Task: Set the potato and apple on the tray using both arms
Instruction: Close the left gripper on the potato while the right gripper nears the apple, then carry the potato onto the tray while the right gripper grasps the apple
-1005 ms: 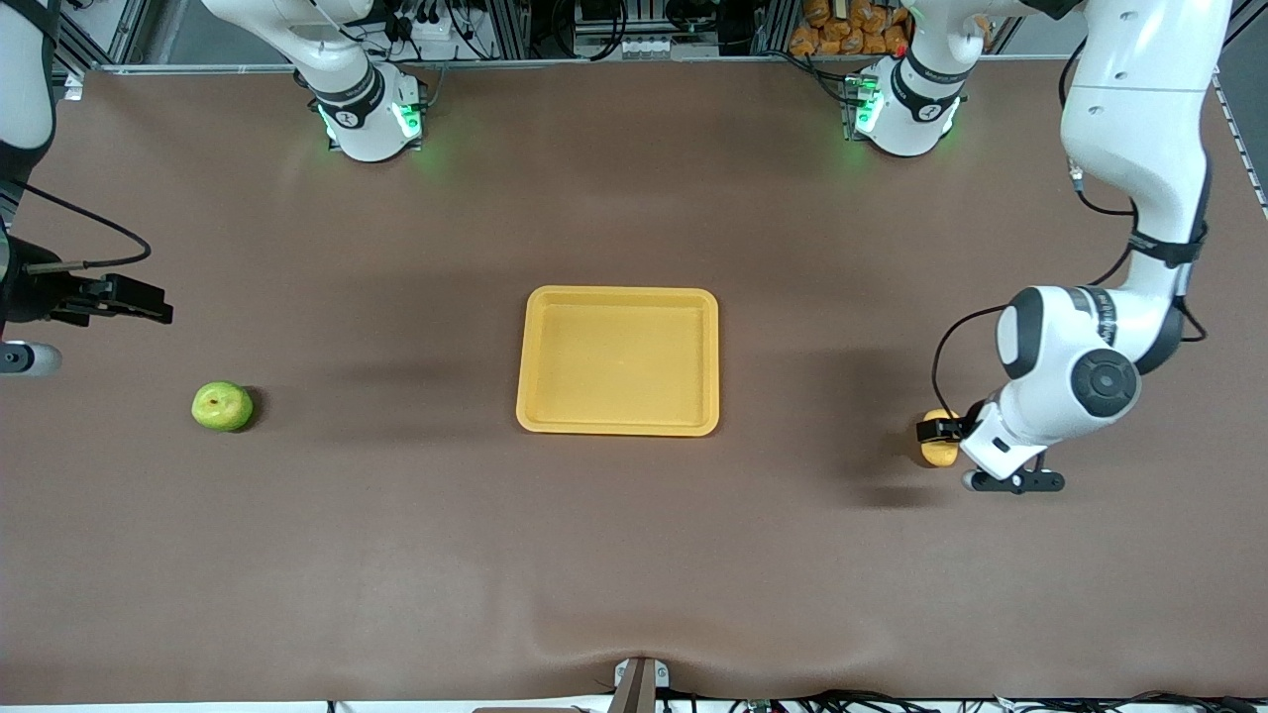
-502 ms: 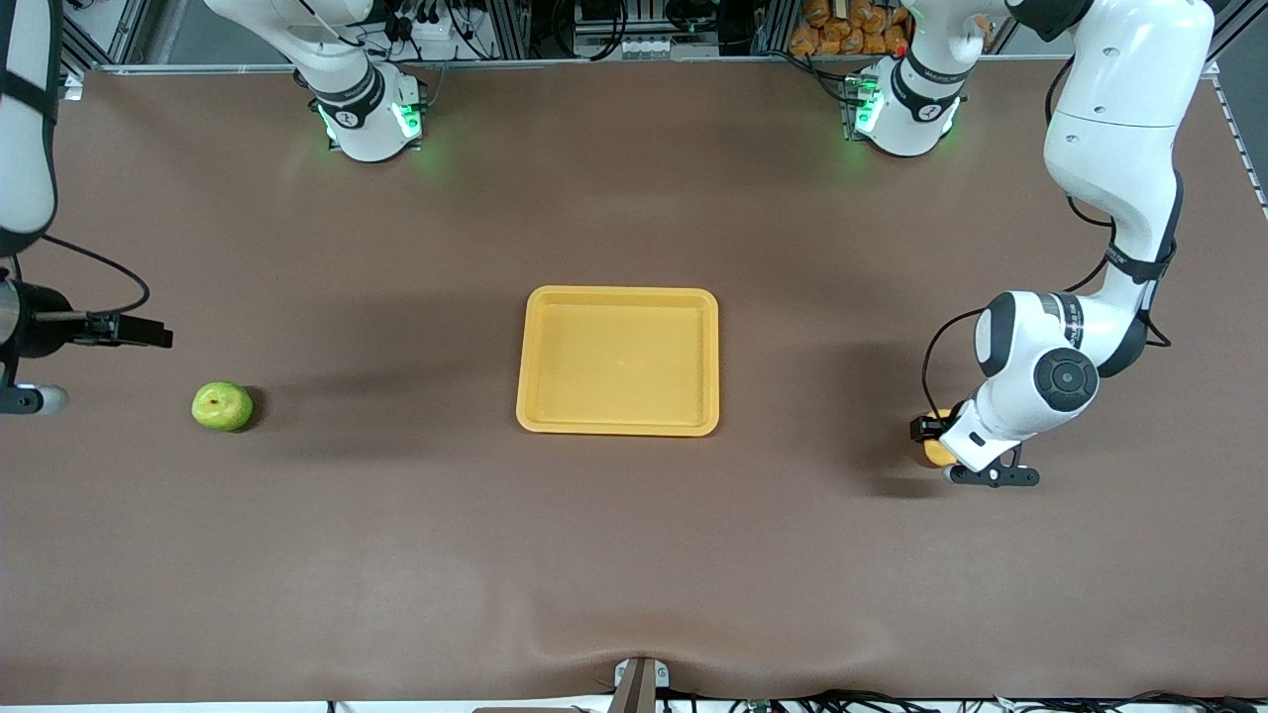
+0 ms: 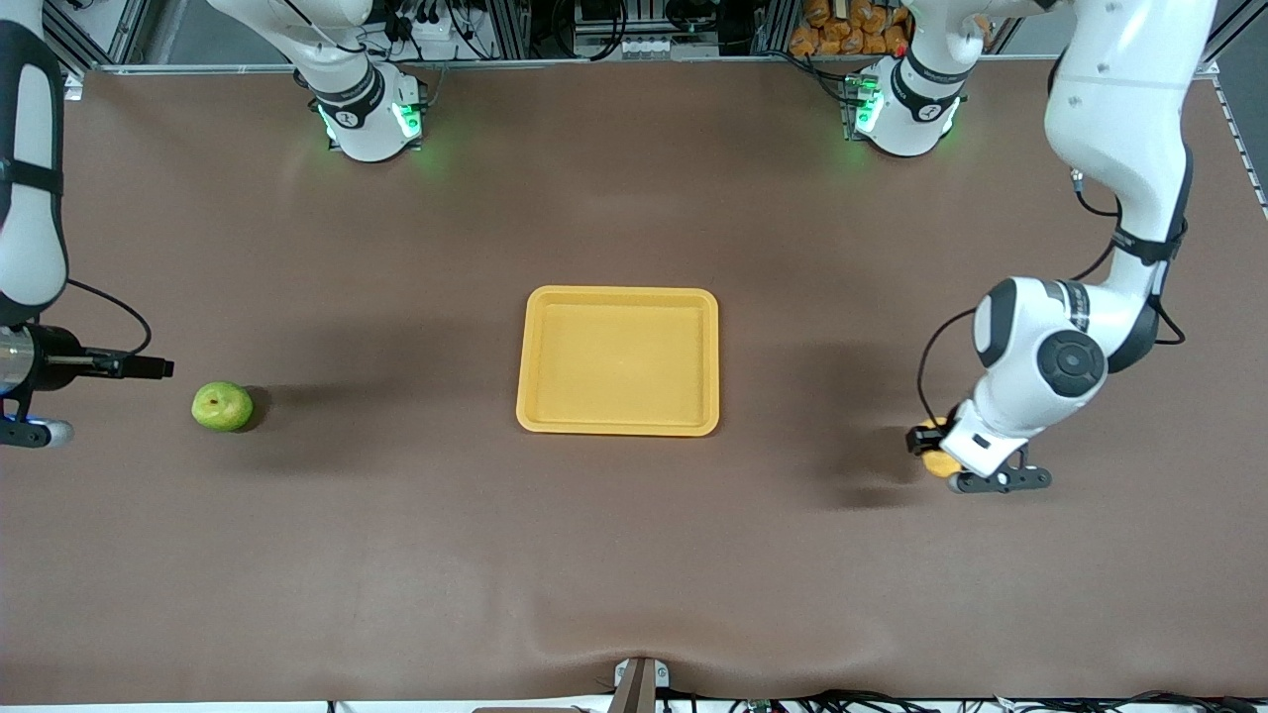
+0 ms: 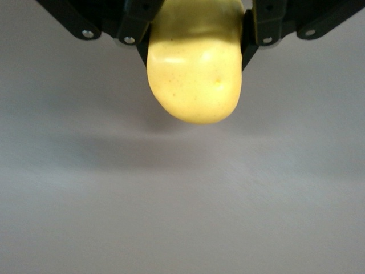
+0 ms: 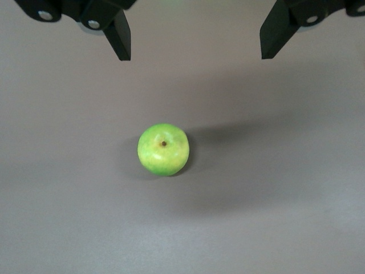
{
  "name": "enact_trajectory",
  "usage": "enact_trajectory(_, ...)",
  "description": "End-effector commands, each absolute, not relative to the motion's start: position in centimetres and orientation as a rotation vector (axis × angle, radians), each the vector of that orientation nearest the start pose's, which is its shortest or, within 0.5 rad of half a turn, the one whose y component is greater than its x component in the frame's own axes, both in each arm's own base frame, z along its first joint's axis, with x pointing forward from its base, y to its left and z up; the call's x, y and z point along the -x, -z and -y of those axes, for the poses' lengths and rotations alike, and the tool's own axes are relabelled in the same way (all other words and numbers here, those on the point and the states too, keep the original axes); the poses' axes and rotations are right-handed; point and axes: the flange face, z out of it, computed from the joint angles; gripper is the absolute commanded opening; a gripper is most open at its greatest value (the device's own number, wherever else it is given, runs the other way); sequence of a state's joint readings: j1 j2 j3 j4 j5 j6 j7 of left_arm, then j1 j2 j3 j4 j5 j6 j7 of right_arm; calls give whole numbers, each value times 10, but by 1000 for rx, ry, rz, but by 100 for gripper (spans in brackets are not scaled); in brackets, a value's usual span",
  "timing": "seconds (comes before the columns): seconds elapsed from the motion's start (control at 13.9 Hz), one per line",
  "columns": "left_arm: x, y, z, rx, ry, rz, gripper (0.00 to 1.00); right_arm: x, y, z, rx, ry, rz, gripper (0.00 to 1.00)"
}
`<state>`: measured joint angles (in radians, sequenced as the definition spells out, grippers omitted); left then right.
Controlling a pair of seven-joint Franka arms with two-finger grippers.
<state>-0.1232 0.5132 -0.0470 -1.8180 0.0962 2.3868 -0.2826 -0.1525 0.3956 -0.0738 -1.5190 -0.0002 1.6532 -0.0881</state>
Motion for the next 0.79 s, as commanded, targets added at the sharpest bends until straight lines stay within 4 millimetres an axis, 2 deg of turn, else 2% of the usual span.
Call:
enact_trajectory(0.0,-620,-301,175,3075,68,128,11,-628,-395,139,3077,-431,-218,100)
enact_trajectory(0.14,-600,-316,236,3071,66,159,11,-633,-372,142,3079,-452,-213,100)
enact_trajectory(0.29,-589,-325,292,3087,114,184,10,-635,-356,145,3085,-467,-214,100)
enact_trajectory(0.43,-565,-312,349,3085,110,236,10,-637,-333,157,3081,-479,-235,100)
enact_trajectory(0.5,-555,-303,377,3080,113,244,7,-639,-324,158,3084,-468,-226,100)
enact_trajectory(0.72,-531,-292,433,3084,128,321,6,-643,-291,173,3087,-447,-225,100)
